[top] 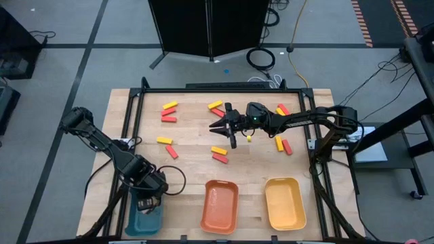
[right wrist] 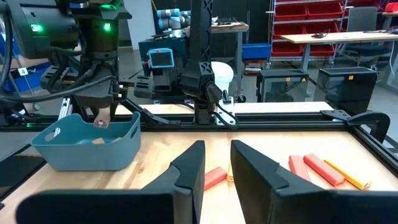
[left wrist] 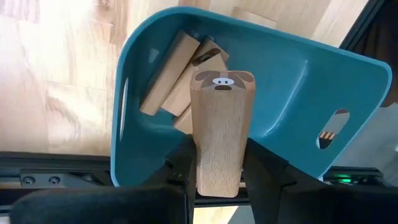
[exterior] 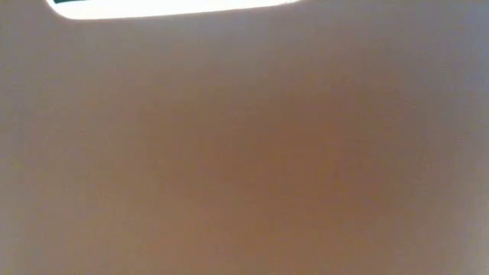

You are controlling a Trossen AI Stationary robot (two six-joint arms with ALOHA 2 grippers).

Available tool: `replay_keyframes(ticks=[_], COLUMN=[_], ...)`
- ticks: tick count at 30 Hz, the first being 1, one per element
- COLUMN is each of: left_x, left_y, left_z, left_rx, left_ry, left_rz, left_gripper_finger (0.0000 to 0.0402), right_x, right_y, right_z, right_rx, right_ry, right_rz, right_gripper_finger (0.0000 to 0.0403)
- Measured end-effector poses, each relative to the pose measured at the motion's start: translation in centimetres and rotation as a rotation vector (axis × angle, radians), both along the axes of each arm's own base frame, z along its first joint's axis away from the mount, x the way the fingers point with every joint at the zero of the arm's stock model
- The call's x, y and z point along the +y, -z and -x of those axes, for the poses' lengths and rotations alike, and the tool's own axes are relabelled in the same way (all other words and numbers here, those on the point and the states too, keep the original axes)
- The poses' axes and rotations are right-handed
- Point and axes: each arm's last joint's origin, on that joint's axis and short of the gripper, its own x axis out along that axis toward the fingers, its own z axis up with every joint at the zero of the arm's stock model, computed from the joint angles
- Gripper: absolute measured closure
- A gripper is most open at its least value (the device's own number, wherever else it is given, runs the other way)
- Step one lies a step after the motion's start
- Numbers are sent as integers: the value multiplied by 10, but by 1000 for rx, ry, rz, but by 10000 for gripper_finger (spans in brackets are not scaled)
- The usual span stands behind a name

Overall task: Sort blocks
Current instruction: Put the bottom left brown block into the blue bin, then adjust the top middle brown block

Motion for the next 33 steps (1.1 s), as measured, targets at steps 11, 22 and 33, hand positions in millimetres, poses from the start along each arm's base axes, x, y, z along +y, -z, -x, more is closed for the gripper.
replay_keyframes(ticks=[11,22,33], left_x=[2,3,3], left_y=[0,1,-4], left_z=[3,1,-31], left_rx=[46,-29,-526], left_ry=[-43,23,208], left_rz=[-34,-66,-190], left_gripper_finger=[203,178,178], right_x=[0,0,0], right_y=[0,0,3], right_z=[0,0,0], right_rx=[0,0,22], right_ry=[0,0,-2], right_rz=[3,8,41], right_gripper_finger=[332,332,332])
